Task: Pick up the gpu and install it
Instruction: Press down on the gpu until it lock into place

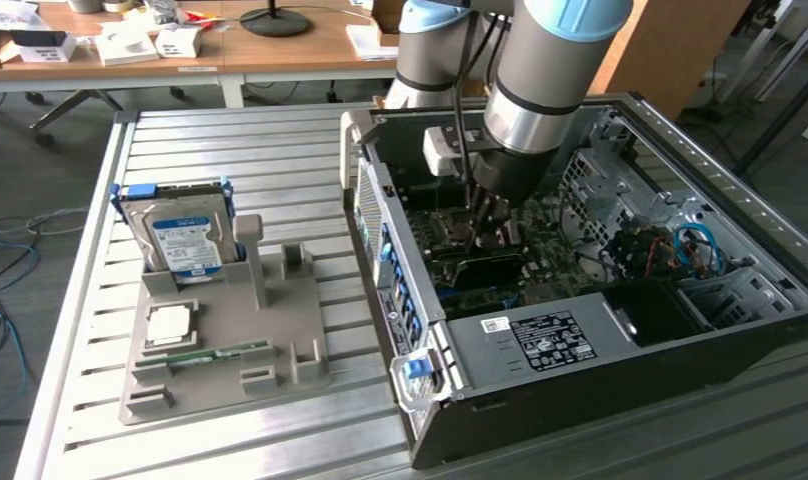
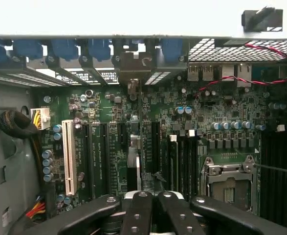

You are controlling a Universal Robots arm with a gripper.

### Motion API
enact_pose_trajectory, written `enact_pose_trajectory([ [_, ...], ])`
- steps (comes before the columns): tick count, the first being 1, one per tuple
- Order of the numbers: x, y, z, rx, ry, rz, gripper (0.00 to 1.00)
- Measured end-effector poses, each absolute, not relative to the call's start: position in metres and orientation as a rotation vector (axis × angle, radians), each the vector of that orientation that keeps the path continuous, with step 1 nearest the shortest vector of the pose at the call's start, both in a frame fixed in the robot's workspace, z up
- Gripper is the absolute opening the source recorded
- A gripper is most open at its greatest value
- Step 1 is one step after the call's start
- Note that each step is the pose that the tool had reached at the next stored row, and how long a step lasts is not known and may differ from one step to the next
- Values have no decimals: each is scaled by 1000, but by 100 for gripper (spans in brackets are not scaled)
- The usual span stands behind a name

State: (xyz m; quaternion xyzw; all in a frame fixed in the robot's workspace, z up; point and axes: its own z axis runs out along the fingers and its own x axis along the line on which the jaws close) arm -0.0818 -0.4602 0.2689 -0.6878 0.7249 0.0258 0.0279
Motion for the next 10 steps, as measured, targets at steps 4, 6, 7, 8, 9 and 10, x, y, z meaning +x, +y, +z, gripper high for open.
enact_pose_trajectory([
  [4, -82, -460, 274, -2123, 2238, 80, 11],
  [6, -82, -460, 283, -2123, 2238, 80, 11],
  [7, -82, -460, 287, -2123, 2238, 80, 11],
  [8, -82, -460, 291, -2123, 2238, 80, 11],
  [9, -82, -460, 296, -2123, 2238, 80, 11],
  [10, -82, -460, 301, -2123, 2238, 79, 11],
])
